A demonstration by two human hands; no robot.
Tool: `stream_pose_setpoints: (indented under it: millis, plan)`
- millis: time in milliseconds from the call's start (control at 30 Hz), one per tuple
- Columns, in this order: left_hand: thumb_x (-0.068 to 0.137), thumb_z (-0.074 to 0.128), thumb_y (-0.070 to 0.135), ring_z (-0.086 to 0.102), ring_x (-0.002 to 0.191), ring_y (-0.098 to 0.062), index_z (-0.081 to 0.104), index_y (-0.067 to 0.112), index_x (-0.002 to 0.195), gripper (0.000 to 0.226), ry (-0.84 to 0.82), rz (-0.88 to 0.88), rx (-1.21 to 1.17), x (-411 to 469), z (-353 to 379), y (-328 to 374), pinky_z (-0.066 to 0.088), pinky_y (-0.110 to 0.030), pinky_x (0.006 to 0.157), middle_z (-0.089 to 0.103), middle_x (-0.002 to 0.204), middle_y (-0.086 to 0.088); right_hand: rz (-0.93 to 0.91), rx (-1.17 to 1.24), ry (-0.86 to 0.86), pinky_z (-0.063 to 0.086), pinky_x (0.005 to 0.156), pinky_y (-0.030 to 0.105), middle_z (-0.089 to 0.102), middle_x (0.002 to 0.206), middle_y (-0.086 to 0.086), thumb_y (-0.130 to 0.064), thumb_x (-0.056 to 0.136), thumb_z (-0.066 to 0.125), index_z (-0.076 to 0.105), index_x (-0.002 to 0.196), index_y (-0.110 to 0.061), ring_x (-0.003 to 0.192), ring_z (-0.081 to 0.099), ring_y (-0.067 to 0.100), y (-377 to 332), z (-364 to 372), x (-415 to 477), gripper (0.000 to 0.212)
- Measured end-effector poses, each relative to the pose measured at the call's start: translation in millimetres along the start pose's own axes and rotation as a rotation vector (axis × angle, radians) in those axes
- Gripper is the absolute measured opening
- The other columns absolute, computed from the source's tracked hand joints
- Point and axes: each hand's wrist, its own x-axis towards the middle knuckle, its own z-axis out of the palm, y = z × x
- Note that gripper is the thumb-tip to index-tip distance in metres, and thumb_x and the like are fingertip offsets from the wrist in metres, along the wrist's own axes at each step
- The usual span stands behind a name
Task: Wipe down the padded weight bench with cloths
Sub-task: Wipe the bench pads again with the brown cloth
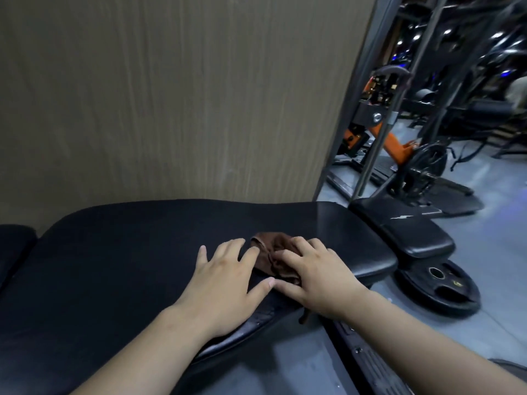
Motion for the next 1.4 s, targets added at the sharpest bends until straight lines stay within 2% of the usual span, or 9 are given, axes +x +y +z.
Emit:
stream_pose_setpoints:
  millis: [67,167,500,567,667,767,867,1067,1400]
  plan:
    - [0.094,0.025,0.069,0.008,0.15,-0.015,0.021,0.032,0.152,0.069,-0.006,0.019,-0.006,13.0,4.3,15.3,0.009,-0.054,0.122,0.016,0.162,0.002,-0.036,0.006,0.075,0.051,0.072,0.043,0.053,0.11,-0.001,-0.07,0.089,0.039,0.06,0.108,-0.027,0.092,0.051,0.025,27.6,4.0,-3.9,0.052]
    - [0.095,0.026,0.067,0.006,0.15,-0.014,0.02,0.032,0.153,0.067,-0.031,0.059,0.0,33.7,11.1,40.0,0.007,-0.053,0.122,0.015,0.162,0.002,0.012,0.107,0.215,0.051,0.066,0.043,0.053,0.092,-0.003,-0.062,0.089,0.049,0.063,0.092,-0.023,0.079,0.05,0.022,65.9,8.9,-12.6,0.041]
    - [0.096,0.026,0.067,0.009,0.15,-0.018,0.023,0.029,0.152,0.068,-0.088,0.214,0.097,121.3,33.8,122.1,0.008,-0.058,0.121,0.017,0.162,-0.002,0.495,0.19,0.659,0.05,0.074,0.036,0.062,0.098,-0.001,-0.038,0.085,0.071,0.071,0.097,-0.019,0.089,0.058,0.026,217.0,8.7,-53.8,0.022]
    - [0.096,0.026,0.066,0.012,0.15,-0.019,0.023,0.029,0.152,0.068,-0.108,0.24,0.118,137.5,39.9,138.6,0.009,-0.059,0.12,0.019,0.161,-0.002,0.572,0.139,0.6,0.051,0.076,0.041,0.061,0.104,0.002,-0.034,0.084,0.068,0.069,0.107,-0.021,0.093,0.058,0.032,246.6,12.5,-58.1,0.027]
    - [0.096,0.025,0.066,0.015,0.148,-0.02,0.023,0.029,0.152,0.067,-0.134,0.263,0.143,159.2,48.1,158.6,0.011,-0.06,0.119,0.021,0.159,-0.001,0.659,0.114,0.298,0.049,0.089,0.046,0.055,0.129,0.005,-0.038,0.082,0.054,0.048,0.141,-0.038,0.113,0.05,0.035,269.5,23.0,-59.4,0.06]
    - [0.095,0.024,0.069,0.015,0.148,-0.02,0.021,0.033,0.152,0.068,-0.14,0.265,0.148,174.4,54.4,168.2,0.013,-0.059,0.119,0.019,0.16,0.0,0.738,0.111,0.226,0.04,0.101,0.048,0.044,0.146,0.0,-0.061,0.08,0.034,0.041,0.143,-0.049,0.128,0.037,0.03,265.2,32.8,-54.7,0.065]
    - [0.091,0.023,0.074,0.013,0.149,-0.02,0.018,0.037,0.153,0.073,-0.148,0.236,0.16,185.8,56.5,170.4,0.013,-0.059,0.119,0.016,0.162,0.001,0.662,0.085,0.195,0.032,0.103,0.05,0.037,0.153,-0.003,-0.075,0.083,0.018,0.039,0.144,-0.05,0.135,0.03,0.029,255.6,37.0,-40.8,0.068]
    - [0.083,0.026,0.084,0.011,0.149,-0.024,0.017,0.04,0.154,0.084,-0.159,0.152,0.143,211.1,58.5,167.7,0.015,-0.063,0.117,0.015,0.162,-0.001,0.511,0.088,0.067,0.029,0.104,0.053,0.035,0.154,-0.003,-0.065,0.096,0.031,0.038,0.142,-0.053,0.137,0.027,0.03,262.0,38.8,13.7,0.048]
    - [0.074,0.04,0.089,0.023,0.14,-0.029,0.035,0.042,0.145,0.086,-0.219,0.07,0.051,239.5,62.6,173.5,0.026,-0.067,0.109,0.031,0.152,0.002,0.514,0.145,0.004,0.029,0.107,0.058,0.035,0.154,0.001,-0.067,0.094,0.038,0.036,0.143,-0.052,0.14,0.026,0.032,303.2,40.2,84.7,0.052]
